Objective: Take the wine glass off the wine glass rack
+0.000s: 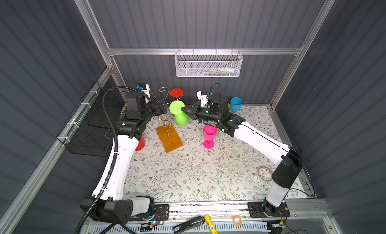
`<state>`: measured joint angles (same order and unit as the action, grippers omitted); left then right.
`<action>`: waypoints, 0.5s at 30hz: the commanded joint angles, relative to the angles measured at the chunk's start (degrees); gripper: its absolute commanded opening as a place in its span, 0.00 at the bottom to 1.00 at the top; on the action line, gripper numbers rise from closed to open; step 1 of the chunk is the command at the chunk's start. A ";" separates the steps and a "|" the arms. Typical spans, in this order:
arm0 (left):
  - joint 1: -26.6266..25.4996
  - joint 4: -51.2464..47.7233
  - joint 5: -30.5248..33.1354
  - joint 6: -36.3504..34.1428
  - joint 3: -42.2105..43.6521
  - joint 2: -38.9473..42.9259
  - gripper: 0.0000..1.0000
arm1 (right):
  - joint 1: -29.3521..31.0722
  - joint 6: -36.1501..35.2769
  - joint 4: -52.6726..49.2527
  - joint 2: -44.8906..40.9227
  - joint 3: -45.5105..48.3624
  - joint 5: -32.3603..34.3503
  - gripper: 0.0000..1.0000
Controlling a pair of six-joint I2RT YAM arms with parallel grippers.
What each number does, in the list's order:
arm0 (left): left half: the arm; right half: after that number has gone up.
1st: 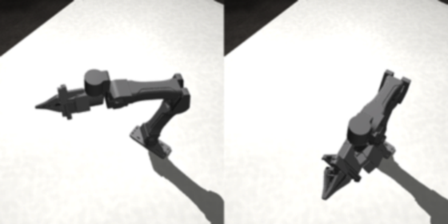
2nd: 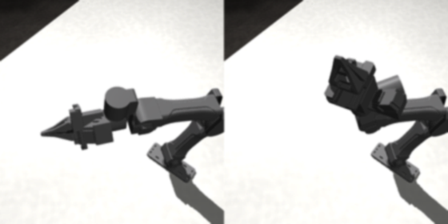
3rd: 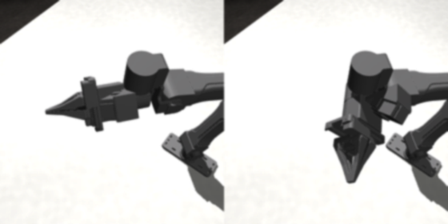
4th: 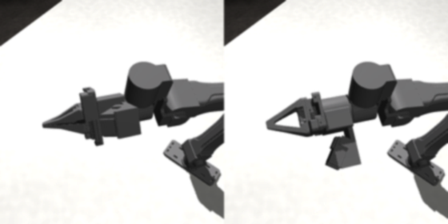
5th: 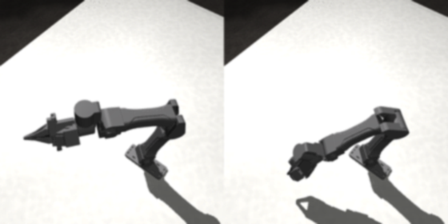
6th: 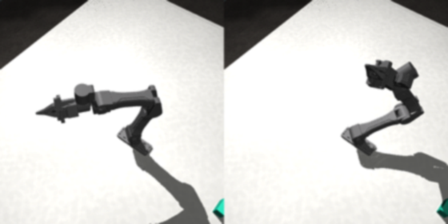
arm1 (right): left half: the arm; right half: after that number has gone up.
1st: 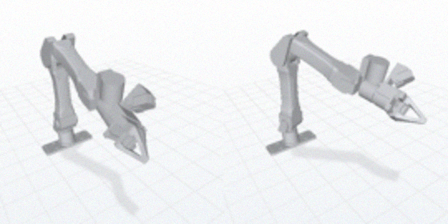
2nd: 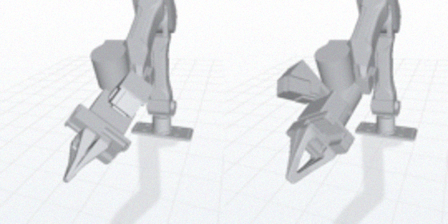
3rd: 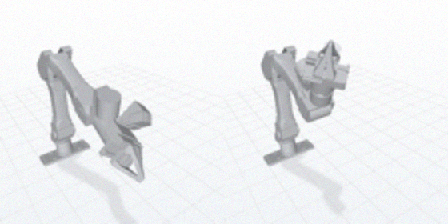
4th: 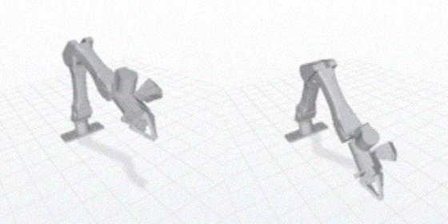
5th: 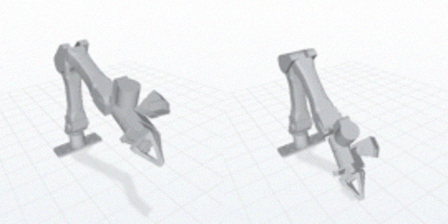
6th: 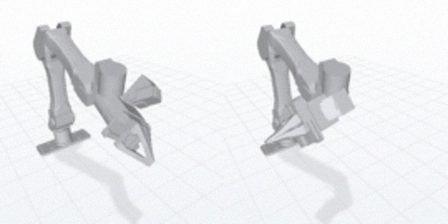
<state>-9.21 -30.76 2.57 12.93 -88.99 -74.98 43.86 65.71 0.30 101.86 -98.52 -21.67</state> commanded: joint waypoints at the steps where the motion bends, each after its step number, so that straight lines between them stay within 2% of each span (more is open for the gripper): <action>1: 1.68 -2.95 0.88 2.05 -1.45 -1.12 1.00 | 0.13 -0.76 1.69 -1.94 0.53 -1.75 0.00; 8: 4.99 -4.91 -0.61 5.46 -2.40 -3.21 0.99 | 0.45 -0.41 1.74 -1.03 0.03 -2.44 0.00; 15: 5.78 -4.79 -1.24 6.10 -1.88 -4.12 0.99 | 1.08 -0.71 0.26 1.57 -3.37 -3.53 0.00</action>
<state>-4.01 -32.93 2.09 17.47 -90.37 -78.13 44.21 65.60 0.62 102.19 -99.29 -22.85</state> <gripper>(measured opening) 0.988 0.054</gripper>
